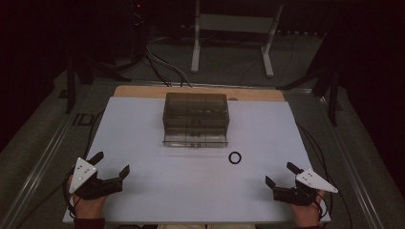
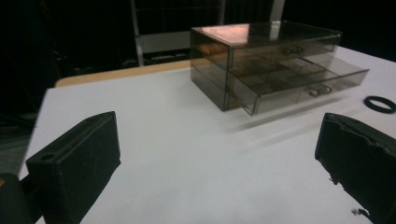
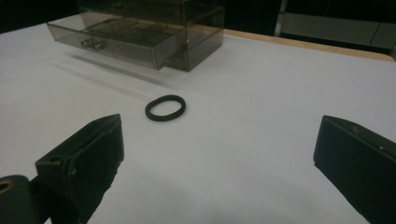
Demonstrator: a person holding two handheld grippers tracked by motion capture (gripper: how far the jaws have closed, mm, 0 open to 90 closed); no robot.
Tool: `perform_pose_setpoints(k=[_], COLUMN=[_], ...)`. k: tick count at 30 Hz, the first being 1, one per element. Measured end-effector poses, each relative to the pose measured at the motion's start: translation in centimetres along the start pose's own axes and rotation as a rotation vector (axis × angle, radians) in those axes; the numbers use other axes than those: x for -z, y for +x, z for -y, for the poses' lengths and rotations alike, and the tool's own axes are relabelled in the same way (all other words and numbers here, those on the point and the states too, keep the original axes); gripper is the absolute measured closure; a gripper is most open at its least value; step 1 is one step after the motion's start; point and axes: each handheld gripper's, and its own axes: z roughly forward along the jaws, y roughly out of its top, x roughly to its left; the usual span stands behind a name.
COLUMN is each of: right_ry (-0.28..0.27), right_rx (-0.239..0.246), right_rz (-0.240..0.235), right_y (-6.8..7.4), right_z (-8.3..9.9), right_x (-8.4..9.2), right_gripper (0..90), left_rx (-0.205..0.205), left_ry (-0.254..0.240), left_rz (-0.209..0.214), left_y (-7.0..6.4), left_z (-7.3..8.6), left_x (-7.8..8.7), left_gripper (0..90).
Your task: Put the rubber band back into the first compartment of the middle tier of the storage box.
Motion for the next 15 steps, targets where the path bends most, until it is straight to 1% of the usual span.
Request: perform_pose_setpoints(k=[1, 2, 4, 8, 9, 10, 12, 15], right_ry=[0.004, 0.005, 0.006, -0.003, -0.026, -0.034, -0.026, -0.024], right_rx=[0.003, 0.008, 0.009, 0.010, 0.015, 0.016, 0.018, 0.008], right_rz=[0.000, 0.003, 0.006, 0.017, 0.032, 0.036, 0.048, 0.052], right_y=[0.08, 0.18, 0.24, 0.23, 0.23, 0.23, 0.25, 0.28], right_z=[0.00, -0.05, -0.09, -0.13, -0.23, -0.27, -0.29, -0.34], right_x=[-0.07, -0.13, -0.17, -0.03, 0.18, 0.26, 0.28, 0.29], right_gripper=[2.0, 2.0, 2.0, 1.9, 1.9, 1.9, 0.0, 0.0], left_rx=[0.000, -0.015, -0.017, -0.009, -0.008, -0.011, -0.002, -0.005], left_ry=[0.000, -0.001, -0.001, 0.005, 0.007, 0.005, -0.002, -0.002], left_rz=[0.000, -0.006, -0.006, 0.009, 0.006, 0.006, 0.014, 0.006], left_y=[0.00, -0.03, 0.04, 0.13, 0.10, 0.09, 0.10, 0.05], left_z=[0.00, -0.06, -0.08, 0.13, 0.14, 0.12, 0.10, 0.15], left_x=[0.00, 0.07, 0.06, -0.04, -0.07, -0.06, -0.05, -0.01], left_gripper=[0.8, 0.8, 0.8, 1.6, 0.2, 0.2, 0.2, 0.2])
